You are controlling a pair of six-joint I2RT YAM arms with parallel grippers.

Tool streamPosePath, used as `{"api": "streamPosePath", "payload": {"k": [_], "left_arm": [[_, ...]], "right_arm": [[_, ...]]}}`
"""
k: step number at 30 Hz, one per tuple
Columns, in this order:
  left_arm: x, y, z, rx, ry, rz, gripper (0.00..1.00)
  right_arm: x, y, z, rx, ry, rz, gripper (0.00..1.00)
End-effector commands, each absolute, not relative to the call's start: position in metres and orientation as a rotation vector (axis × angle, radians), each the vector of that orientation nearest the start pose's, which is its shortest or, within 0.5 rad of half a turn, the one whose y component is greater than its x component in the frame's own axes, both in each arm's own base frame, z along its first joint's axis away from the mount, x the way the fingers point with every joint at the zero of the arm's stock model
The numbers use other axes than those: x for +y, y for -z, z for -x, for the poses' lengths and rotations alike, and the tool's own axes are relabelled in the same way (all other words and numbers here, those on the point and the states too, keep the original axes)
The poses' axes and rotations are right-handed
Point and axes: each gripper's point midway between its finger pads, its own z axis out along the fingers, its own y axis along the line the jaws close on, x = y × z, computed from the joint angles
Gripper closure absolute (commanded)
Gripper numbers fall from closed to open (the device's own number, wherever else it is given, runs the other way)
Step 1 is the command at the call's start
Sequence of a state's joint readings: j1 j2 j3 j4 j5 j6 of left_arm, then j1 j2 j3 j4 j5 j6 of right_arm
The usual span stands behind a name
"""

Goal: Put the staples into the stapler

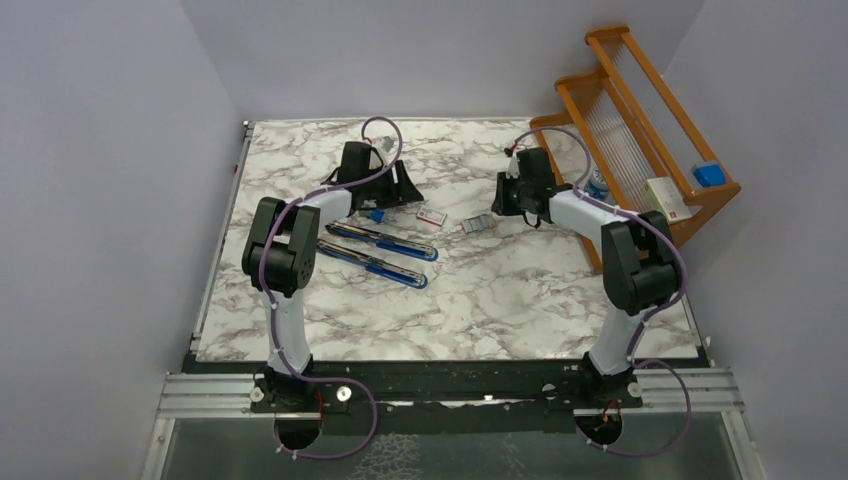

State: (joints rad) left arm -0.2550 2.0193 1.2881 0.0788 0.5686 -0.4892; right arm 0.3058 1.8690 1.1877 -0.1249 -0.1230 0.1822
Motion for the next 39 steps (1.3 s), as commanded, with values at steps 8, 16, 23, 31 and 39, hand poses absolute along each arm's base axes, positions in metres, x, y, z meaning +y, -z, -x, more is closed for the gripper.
{"api": "streamPosePath", "payload": {"k": [8,16,23,31,39], "left_arm": [[-0.23,-0.106,-0.472,2.225,0.988,-0.09,0.39],[-0.231,-0.105,-0.472,2.224,0.998,-0.087,0.39],[-0.232,-0.104,-0.471,2.226,1.005,-0.09,0.39],[-0.233,-0.103,-0.471,2.229,1.009,-0.09,0.39],[-0.233,-0.104,-0.472,2.233,1.012,-0.087,0.39]], "right_arm": [[0.208,-0.093,-0.425,2.28,-0.628,0.376,0.74],[0.204,-0.069,-0.432,2.374,-0.551,0.325,0.74],[0.197,-0.053,-0.432,2.431,-0.498,0.305,0.74],[0.195,-0.042,-0.432,2.461,-0.477,0.293,0.74],[0.196,-0.038,-0.433,2.469,-0.481,0.289,0.74]]}}
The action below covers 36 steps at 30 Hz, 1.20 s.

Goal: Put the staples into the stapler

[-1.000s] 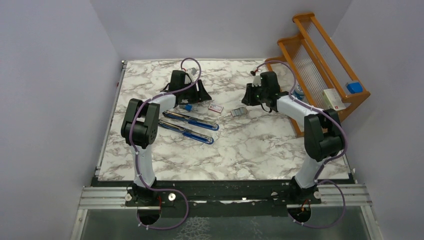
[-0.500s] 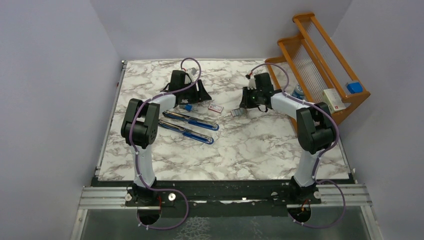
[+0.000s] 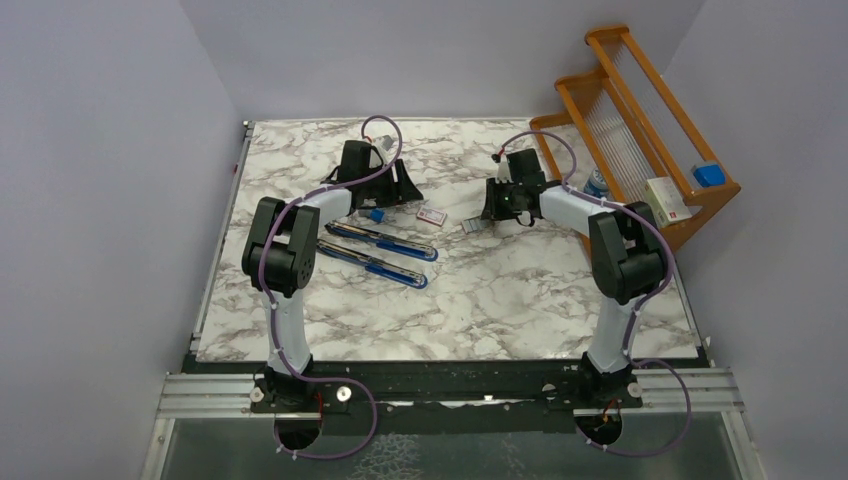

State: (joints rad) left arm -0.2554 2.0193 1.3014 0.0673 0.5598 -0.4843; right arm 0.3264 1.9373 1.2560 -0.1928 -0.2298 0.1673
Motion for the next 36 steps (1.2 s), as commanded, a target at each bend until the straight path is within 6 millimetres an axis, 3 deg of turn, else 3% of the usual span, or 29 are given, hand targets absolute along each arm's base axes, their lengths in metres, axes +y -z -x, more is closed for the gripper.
{"api": "streamPosePath", "payload": {"k": [1,14,36], "left_arm": [[-0.233,-0.104,-0.472,2.23,1.013,-0.089,0.39],[-0.235,-0.104,-0.472,2.231,1.025,-0.087,0.39],[-0.236,-0.104,-0.471,2.231,1.035,-0.088,0.4]], "right_arm": [[0.195,-0.037,-0.433,2.471,-0.481,0.287,0.74],[0.193,-0.031,-0.434,2.487,-0.46,0.276,0.74],[0.183,-0.033,-0.435,2.487,-0.388,0.248,0.85]]}}
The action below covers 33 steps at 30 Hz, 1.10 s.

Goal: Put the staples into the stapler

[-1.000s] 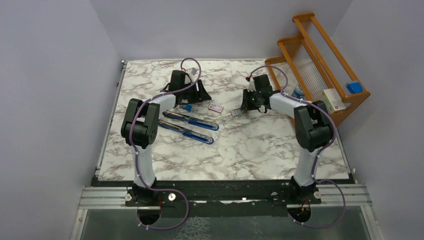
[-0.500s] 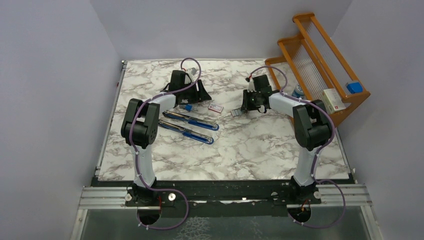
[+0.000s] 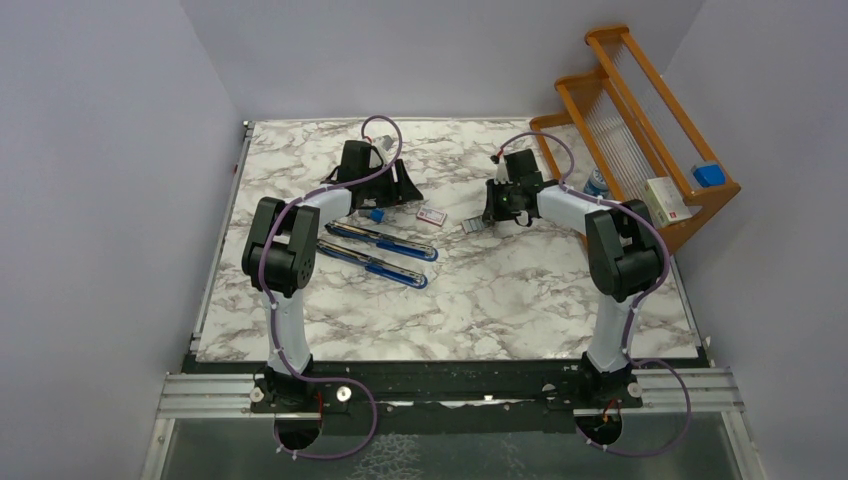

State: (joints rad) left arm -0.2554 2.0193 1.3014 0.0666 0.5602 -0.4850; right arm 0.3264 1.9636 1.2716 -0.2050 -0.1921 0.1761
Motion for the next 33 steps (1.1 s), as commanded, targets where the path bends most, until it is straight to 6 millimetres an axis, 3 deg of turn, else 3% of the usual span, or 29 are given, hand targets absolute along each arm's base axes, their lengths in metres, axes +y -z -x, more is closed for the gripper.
{"api": "streamPosePath", "payload": {"k": [1,11,21,33], "left_arm": [[-0.236,-0.104,-0.471,2.232,1.035,-0.087,0.4],[-0.236,-0.104,-0.471,2.232,1.037,-0.086,0.4],[-0.237,-0.102,-0.471,2.234,1.049,-0.082,0.4],[-0.237,-0.104,-0.47,2.231,1.052,-0.085,0.4]], "right_arm": [[0.182,-0.035,-0.436,2.483,-0.382,0.245,0.85],[0.177,-0.044,-0.438,2.462,-0.339,0.237,0.86],[0.187,-0.059,-0.441,2.414,-0.405,0.266,0.8],[0.189,-0.05,-0.439,2.445,-0.407,0.284,0.72]]}}
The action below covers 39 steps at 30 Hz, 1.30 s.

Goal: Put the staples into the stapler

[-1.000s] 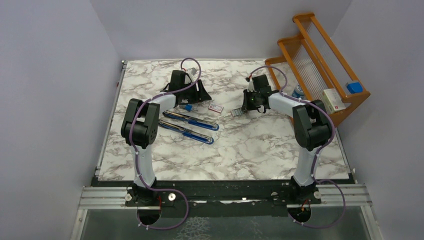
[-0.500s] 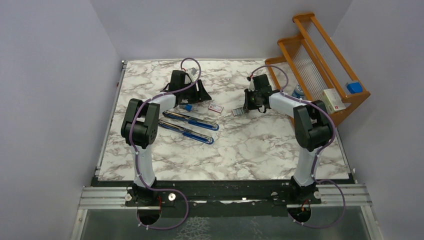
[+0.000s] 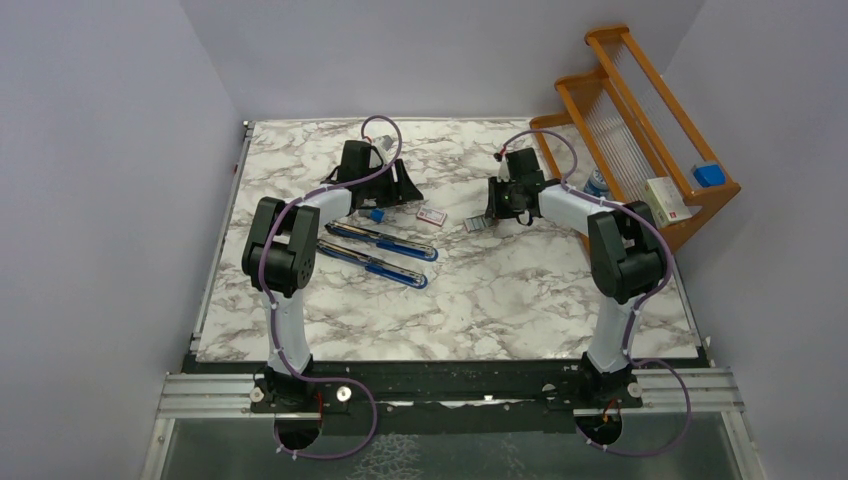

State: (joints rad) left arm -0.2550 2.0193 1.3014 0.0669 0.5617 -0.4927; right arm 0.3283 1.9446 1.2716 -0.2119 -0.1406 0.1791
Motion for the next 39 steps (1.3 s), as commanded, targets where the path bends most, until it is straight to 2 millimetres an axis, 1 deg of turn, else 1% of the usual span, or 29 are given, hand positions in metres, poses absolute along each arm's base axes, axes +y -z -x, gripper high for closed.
{"api": "streamPosePath", "payload": {"k": [1,5,31,39], "left_arm": [[-0.237,-0.103,-0.47,2.233,1.05,-0.083,0.4],[-0.237,-0.104,-0.471,2.231,1.05,-0.086,0.4],[-0.238,-0.103,-0.47,2.235,1.054,-0.086,0.4],[-0.237,-0.104,-0.471,2.233,1.05,-0.087,0.4]], "right_arm": [[0.189,-0.049,-0.438,2.449,-0.41,0.287,0.72],[0.191,-0.046,-0.437,2.458,-0.411,0.293,0.71],[0.192,-0.028,-0.433,2.516,-0.39,0.313,0.7],[0.192,-0.025,-0.432,2.525,-0.375,0.317,0.74]]}}
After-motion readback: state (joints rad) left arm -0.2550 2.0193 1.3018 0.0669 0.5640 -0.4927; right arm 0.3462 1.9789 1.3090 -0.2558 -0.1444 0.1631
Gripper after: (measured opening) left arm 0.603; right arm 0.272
